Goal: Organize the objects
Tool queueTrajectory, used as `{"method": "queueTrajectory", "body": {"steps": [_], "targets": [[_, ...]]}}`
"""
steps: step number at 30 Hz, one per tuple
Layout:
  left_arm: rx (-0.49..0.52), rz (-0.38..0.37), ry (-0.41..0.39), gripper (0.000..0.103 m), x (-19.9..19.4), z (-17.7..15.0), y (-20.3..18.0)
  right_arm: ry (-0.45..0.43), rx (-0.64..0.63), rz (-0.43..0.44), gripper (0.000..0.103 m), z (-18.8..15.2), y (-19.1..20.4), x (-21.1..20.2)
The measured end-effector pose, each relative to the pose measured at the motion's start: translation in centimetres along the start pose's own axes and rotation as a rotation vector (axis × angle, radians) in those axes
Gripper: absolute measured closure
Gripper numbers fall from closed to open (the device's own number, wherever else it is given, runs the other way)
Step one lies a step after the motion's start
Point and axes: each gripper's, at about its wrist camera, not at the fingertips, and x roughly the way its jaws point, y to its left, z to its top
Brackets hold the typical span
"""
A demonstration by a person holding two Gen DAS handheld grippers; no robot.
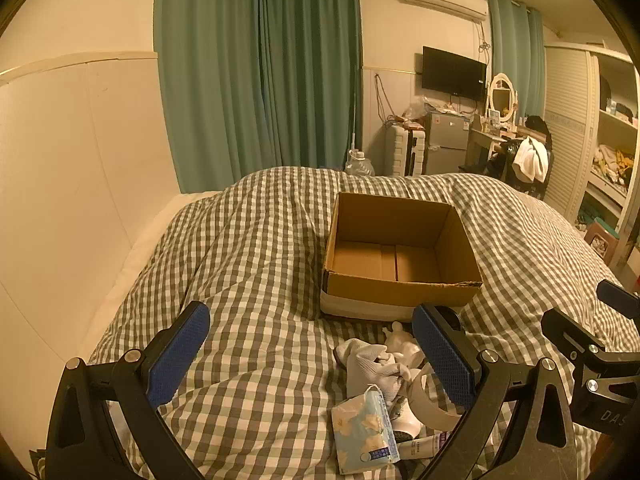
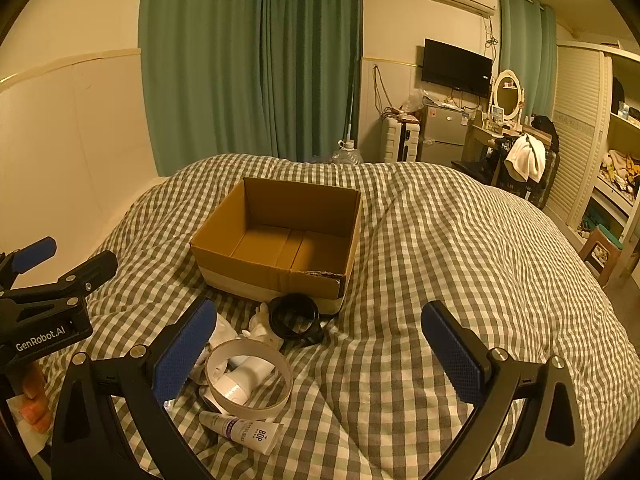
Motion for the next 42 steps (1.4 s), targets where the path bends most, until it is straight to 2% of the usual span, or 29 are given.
{"method": "queueTrajectory", "body": {"steps": [42], "targets": [[-0.006, -0.02, -0.016, 0.0, -1.8, 0.4, 0.4, -0.038, -0.043, 0.009, 0.0, 0.9, 1.3, -2.3]]}}
